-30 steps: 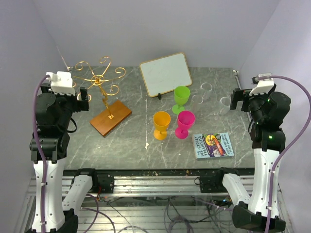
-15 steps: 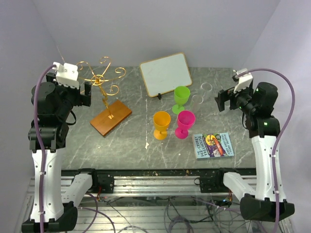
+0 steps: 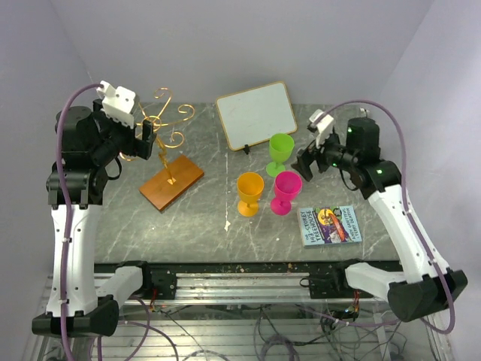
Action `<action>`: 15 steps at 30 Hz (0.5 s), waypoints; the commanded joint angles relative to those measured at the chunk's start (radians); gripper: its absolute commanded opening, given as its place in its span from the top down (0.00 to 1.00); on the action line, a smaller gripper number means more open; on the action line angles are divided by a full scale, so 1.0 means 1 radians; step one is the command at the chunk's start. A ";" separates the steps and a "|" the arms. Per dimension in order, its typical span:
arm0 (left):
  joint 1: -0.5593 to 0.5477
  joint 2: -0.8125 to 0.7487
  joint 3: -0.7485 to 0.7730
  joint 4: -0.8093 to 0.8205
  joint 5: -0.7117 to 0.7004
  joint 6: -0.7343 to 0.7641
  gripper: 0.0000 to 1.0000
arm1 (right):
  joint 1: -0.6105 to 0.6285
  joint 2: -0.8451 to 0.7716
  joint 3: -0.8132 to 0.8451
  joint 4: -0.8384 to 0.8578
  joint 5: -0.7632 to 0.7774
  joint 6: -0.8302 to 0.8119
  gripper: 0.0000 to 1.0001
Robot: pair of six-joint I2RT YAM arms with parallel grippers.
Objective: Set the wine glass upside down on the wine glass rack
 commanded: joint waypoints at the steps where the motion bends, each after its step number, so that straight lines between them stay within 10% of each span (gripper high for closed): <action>1: 0.007 0.026 0.053 0.000 0.101 0.016 0.04 | 0.086 0.042 -0.016 -0.009 0.076 -0.028 0.04; 15: -0.060 0.140 0.101 0.017 0.116 0.068 0.03 | 0.230 0.207 -0.027 -0.091 0.428 -0.033 0.33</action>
